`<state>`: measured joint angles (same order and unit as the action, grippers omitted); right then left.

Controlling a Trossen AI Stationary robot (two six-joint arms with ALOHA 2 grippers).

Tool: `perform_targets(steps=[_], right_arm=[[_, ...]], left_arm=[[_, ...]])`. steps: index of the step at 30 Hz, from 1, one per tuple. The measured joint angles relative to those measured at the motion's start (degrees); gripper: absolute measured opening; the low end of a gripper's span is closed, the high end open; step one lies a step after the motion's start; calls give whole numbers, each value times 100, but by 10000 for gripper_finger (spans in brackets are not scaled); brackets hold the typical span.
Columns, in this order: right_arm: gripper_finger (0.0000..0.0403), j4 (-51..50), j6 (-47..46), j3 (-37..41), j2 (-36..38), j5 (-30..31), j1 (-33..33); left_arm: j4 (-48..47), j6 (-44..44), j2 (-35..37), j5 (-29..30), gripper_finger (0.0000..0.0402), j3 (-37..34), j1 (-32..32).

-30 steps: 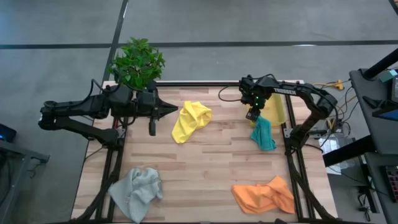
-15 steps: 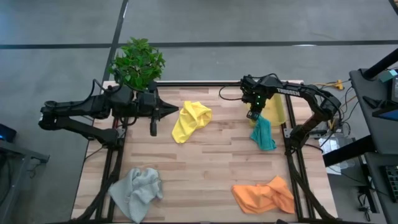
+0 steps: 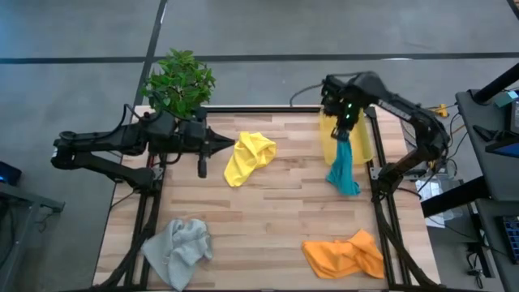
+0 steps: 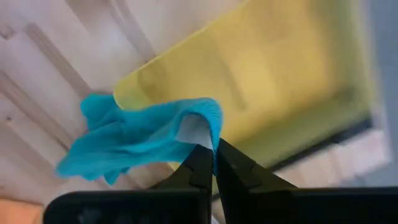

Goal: Fold microfiber towels
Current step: Fold the blue microfiber towel

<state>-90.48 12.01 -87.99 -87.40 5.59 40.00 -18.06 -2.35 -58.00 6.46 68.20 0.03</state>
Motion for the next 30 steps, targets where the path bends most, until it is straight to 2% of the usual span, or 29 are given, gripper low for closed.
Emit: perform_targets(steps=[6, 13, 18, 23, 26, 30], right_arm=[[9, 77, -279, -1808, 357, 202, -36], [9, 47, -596, -3151, 486, 201, -36], [9, 52, -847, -3489, 457, 156, -38], [9, 173, -1363, -3529, 470, -1001, -64], [9, 582, -1700, -3456, 475, -1477, -405], [9, 1548, -1994, -3342, 471, -1520, -1233]], left_arm=[[1, 32, -38, -14, 0, 0, 0], [0, 35, -39, -17, 0, -4, 0], [6, 37, -46, -22, 0, 2, 0], [6, 39, -46, -24, 0, 2, 0], [6, 39, -46, -24, 0, -1, 0], [6, 39, -46, -24, 0, -4, 0]])
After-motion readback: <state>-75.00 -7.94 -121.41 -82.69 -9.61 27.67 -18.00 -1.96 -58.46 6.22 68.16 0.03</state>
